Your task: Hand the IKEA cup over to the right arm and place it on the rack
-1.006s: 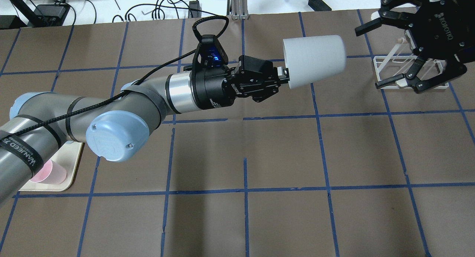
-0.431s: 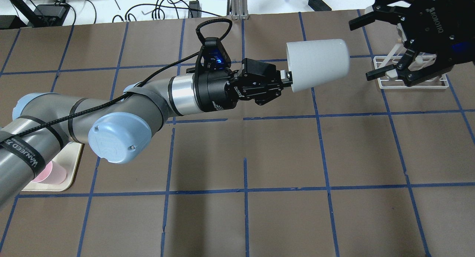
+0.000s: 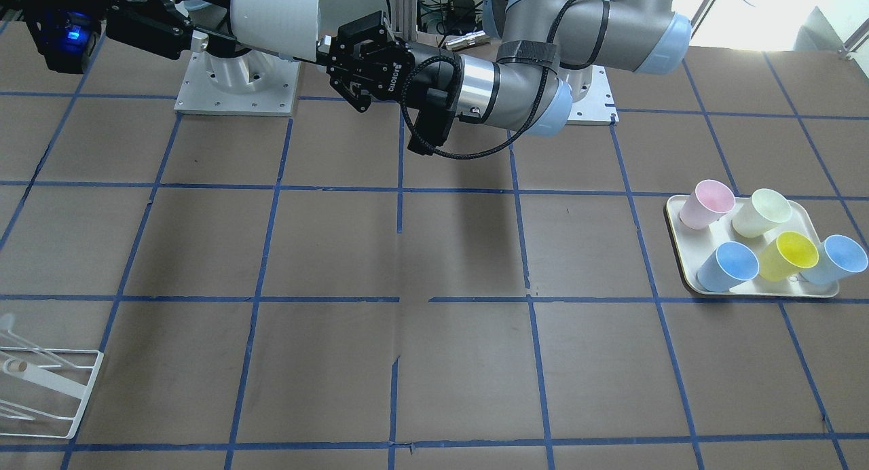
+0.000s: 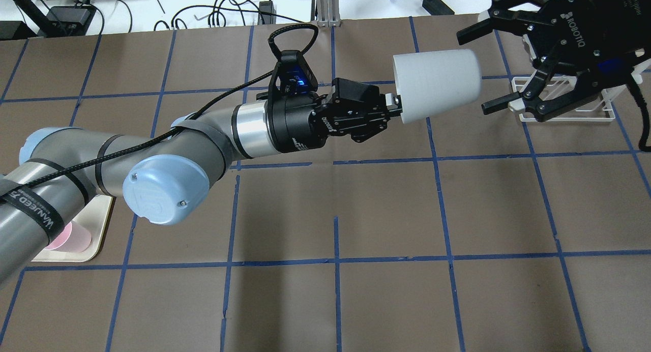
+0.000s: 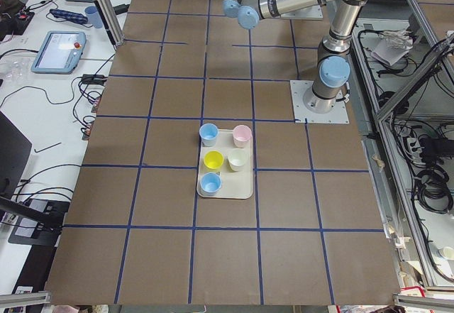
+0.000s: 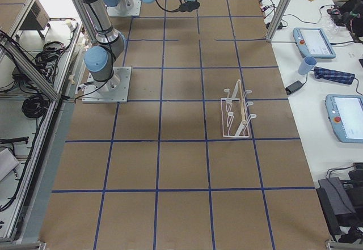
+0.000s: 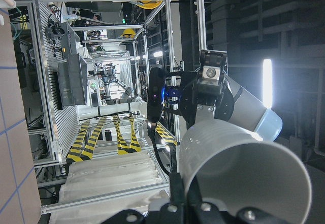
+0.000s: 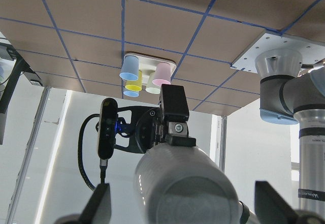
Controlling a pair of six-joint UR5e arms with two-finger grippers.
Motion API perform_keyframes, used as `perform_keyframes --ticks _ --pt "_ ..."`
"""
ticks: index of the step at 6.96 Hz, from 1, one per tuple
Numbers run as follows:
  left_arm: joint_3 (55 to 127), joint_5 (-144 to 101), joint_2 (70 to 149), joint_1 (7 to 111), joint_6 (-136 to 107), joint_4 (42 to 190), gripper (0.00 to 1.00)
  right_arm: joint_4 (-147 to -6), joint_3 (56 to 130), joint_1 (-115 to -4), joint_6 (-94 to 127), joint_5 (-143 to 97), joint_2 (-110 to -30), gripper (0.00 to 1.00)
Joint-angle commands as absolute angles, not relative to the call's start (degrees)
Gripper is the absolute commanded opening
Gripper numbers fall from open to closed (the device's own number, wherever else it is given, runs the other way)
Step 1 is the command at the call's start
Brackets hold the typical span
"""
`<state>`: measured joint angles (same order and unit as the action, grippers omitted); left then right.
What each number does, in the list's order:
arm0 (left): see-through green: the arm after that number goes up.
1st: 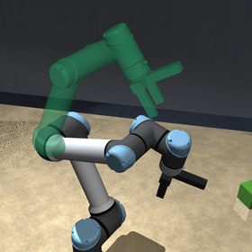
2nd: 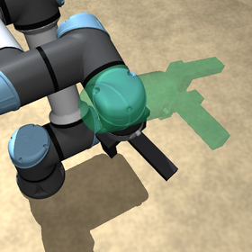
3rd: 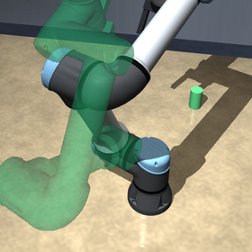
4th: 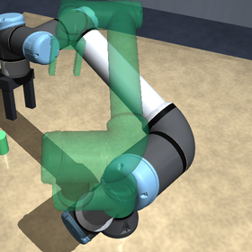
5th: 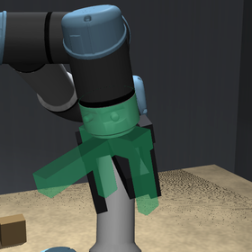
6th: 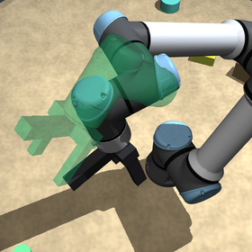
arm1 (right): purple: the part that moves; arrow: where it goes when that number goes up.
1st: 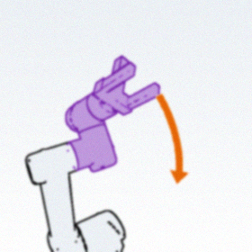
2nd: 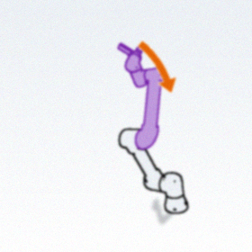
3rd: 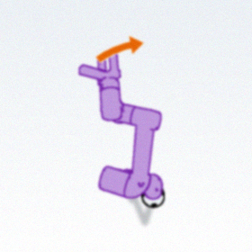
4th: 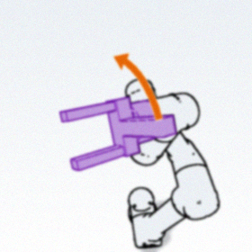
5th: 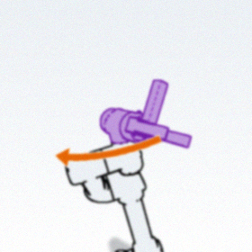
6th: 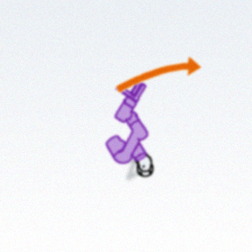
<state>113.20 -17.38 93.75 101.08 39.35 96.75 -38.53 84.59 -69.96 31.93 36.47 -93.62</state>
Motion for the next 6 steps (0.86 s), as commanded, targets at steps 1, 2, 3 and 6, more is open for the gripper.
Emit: perform_keyframes --ticks 1,2,3,6 --pt "113.12 -17.67 93.78 101.16 39.38 96.68 0.0 -38.58 84.46 -72.59 32.08 36.39 -93.6 1.0" --pt "113.12 -17.58 93.78 101.16 39.38 96.77 0.0 -38.58 84.46 -72.68 31.99 36.39 -93.6 1.0" --pt "113.12 -17.67 93.78 101.16 39.38 96.77 0.0 -38.67 84.46 -72.69 31.99 36.39 -93.6 1.0" --pt "113.12 -17.58 93.78 101.16 39.38 96.77 0.0 -41.3 84.46 -72.6 32.17 36.56 -93.43 0.55"
